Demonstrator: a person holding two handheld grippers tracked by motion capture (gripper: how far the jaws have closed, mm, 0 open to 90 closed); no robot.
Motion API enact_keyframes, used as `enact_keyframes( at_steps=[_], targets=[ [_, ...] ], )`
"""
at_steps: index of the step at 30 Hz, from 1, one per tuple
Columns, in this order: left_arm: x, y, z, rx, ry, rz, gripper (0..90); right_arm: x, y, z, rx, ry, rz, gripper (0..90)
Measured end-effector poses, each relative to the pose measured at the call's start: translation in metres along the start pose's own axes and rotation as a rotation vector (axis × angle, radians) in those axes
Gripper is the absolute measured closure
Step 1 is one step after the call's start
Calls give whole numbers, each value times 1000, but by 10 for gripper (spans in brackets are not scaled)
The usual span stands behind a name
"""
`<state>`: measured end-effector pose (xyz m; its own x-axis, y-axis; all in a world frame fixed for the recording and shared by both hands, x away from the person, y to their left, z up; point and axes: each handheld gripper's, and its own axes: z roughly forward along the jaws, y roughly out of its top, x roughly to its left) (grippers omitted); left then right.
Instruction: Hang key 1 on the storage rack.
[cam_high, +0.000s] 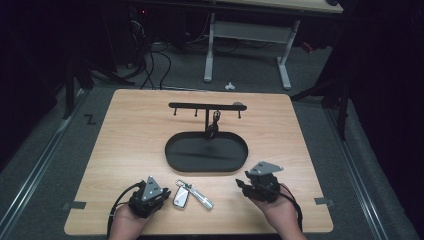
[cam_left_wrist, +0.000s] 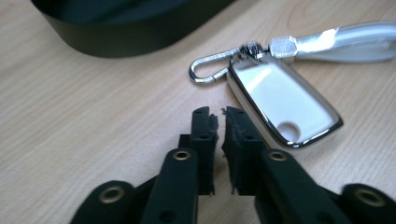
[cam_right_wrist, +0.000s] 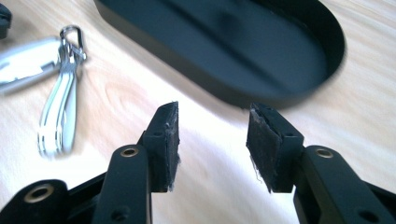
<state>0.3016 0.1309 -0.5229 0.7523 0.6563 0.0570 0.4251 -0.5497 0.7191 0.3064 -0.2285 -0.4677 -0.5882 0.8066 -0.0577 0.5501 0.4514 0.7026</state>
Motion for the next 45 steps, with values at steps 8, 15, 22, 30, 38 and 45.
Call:
enact_keyframes(
  at_steps=[8, 15, 22, 30, 38, 45],
  targets=[
    [-19, 9, 10, 31, 10, 50, 881, -2, -62, -18, -128, -4, 133, 555],
    [-40, 29, 24, -3, -20, 111, 862, 6, -64, -7, -77, 18, 68, 547],
    [-63, 49, 47, -17, -88, 206, 830, 9, -75, -12, -64, 8, 93, 524],
    [-41, 38, 22, -100, -28, 172, 731, 23, -64, -6, -87, 51, 105, 416],
    [-3, -11, -24, -111, 97, 17, 579, 53, -29, 34, -66, 168, 33, 383],
    [11, -38, -51, -135, 169, -93, 498, 71, -10, 67, -16, 215, -25, 449]
  ],
)
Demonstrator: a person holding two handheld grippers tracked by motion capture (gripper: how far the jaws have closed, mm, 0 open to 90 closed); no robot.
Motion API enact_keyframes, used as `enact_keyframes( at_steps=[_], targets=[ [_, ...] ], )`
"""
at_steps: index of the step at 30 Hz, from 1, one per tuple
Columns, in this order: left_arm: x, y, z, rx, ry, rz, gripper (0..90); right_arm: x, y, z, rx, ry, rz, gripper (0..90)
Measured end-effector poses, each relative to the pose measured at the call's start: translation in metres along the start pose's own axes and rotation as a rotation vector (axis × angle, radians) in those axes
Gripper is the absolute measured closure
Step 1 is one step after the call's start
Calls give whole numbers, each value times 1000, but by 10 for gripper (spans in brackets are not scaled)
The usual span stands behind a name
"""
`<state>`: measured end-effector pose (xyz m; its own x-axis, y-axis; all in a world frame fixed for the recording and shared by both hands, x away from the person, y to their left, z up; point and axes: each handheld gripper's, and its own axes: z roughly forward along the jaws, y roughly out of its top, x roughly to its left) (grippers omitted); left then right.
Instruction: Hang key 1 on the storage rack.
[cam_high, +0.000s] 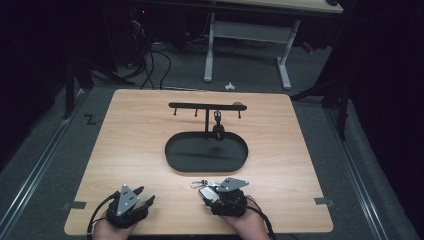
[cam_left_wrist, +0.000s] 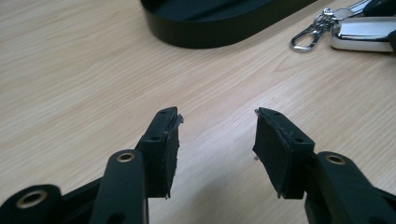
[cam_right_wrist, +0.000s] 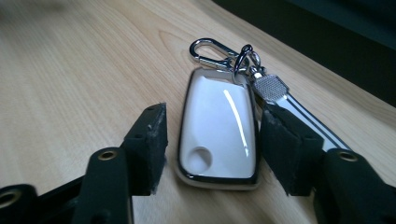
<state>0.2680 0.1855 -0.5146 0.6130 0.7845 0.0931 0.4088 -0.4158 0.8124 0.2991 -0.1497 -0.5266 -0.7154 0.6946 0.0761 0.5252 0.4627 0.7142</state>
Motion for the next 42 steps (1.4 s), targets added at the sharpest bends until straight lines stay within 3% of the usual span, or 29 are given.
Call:
enact_keyframes(
  at_steps=[3, 8, 18, 26, 33, 42],
  targets=[
    [3, -4, -6, -2, 19, -15, 497, 2, 4, 7, 1, -11, -21, 476],
    [2, -6, -9, -2, 24, -12, 496, 0, 8, 8, 19, -1, -1, 502],
    [-2, 5, 0, -19, -13, 15, 499, -9, -2, -5, 21, -35, 10, 500],
    [-12, 28, 23, -54, -81, 62, 500, -33, -32, -40, 19, -130, 98, 500],
    [-24, 46, 41, -78, -136, 104, 502, -56, -62, -74, 14, -229, 206, 500],
    [-30, 55, 51, -92, -173, 110, 504, -78, -90, -108, 11, -335, 302, 498]
  ],
)
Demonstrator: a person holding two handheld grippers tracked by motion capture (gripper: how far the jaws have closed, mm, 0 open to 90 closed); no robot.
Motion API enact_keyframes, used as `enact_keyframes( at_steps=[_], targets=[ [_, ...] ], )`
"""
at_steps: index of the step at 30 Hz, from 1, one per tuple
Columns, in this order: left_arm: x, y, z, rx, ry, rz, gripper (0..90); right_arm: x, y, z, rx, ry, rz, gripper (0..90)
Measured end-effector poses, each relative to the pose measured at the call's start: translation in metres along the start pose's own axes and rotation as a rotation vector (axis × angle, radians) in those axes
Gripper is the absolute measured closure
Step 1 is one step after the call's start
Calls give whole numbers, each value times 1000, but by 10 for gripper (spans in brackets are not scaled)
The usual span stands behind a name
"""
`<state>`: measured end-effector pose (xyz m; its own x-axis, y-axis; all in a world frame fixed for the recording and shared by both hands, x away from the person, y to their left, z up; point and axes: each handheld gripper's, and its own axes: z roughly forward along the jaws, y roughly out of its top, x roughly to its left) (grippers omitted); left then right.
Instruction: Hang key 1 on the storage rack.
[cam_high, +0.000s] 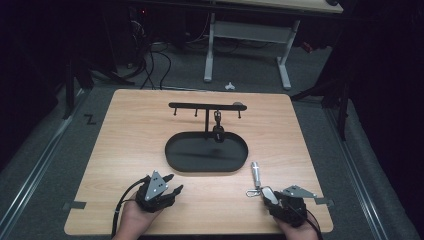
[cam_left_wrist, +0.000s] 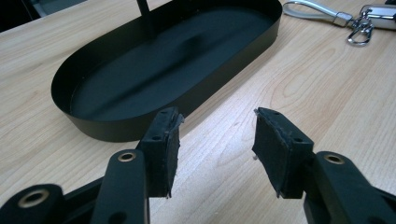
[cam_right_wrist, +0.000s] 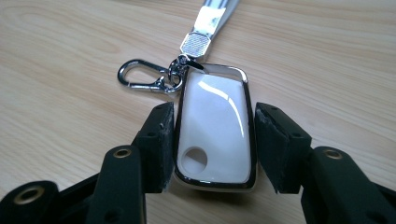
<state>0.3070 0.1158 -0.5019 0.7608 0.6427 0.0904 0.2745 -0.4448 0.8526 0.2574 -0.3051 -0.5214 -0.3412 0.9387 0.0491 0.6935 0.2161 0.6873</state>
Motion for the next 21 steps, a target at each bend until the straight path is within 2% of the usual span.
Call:
enact_keyframes(
  at_steps=[4, 8, 10, 15, 19, 21],
  targets=[
    [1, -1, -1, -1, 4, -4, 504, -16, -4, -6, -1, -36, 30, 496],
    [3, -4, -4, 3, 8, -12, 504, -23, -3, -7, 2, -35, 51, 485],
    [4, -6, -6, 4, 13, -18, 503, -20, 0, -9, -14, -32, 44, 480],
    [7, -9, -10, 10, 22, -26, 502, 1, 13, -18, -88, -7, -36, 493],
    [6, -11, -12, 17, 24, -26, 502, 15, 17, -13, -78, 15, -93, 544],
    [6, -11, -12, 19, 25, -26, 501, 17, 16, -9, -52, 36, -92, 612]
  ],
)
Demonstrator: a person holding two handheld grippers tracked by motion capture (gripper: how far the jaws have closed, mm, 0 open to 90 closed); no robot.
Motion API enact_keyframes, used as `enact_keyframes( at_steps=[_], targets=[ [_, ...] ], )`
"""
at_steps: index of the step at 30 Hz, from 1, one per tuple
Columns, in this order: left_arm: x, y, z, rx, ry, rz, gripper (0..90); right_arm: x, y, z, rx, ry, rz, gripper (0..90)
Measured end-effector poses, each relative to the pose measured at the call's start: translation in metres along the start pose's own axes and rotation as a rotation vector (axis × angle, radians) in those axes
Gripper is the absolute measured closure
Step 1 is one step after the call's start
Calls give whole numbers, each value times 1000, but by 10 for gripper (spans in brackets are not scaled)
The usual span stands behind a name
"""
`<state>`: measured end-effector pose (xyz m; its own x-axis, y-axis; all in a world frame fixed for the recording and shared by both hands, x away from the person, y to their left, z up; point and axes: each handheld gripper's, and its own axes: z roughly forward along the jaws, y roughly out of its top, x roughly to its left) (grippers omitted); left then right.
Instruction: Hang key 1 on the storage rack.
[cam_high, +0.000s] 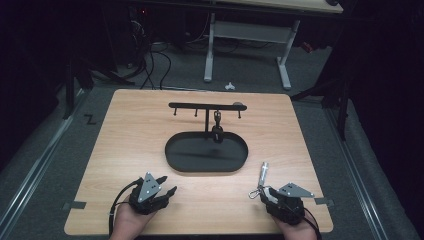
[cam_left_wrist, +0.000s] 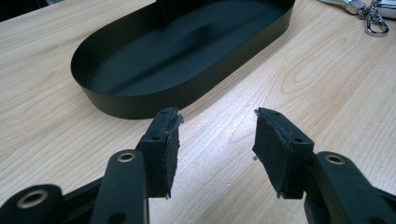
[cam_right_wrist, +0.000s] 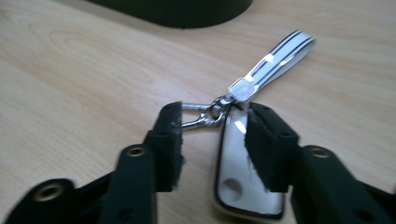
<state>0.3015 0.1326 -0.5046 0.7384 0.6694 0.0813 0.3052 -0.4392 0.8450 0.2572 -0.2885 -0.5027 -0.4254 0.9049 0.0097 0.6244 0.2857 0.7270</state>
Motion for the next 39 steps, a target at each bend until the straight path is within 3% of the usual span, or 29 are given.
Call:
enact_keyframes(
  at_steps=[4, 5, 8, 14, 19, 26, 32, 36, 39],
  targets=[
    [0, -1, 0, 1, -2, -3, 501, 3, -2, 6, 32, 62, 18, 743],
    [0, -1, 1, 2, -2, -3, 501, 5, -2, 7, 38, 66, 3, 771],
    [0, -1, 0, 5, -3, -3, 501, 11, -1, 14, 58, 52, -25, 829],
    [1, -5, -5, 11, 9, -6, 501, 14, 13, 35, 109, 44, -59, 838],
    [3, -7, -8, 10, 15, -10, 501, 19, 33, 54, 144, 29, -109, 821],
    [2, -7, -6, 16, 9, 1, 501, 4, 59, 74, 201, 5, -110, 801],
    [2, -7, -7, 13, 7, -3, 501, -13, 73, 56, 199, 6, -73, 727],
    [1, -6, -6, 14, 5, 5, 501, -21, 70, 52, 278, 30, -53, 638],
    [1, -6, -6, 12, 5, 5, 501, -22, 66, 54, 316, 37, -71, 592]
  ],
)
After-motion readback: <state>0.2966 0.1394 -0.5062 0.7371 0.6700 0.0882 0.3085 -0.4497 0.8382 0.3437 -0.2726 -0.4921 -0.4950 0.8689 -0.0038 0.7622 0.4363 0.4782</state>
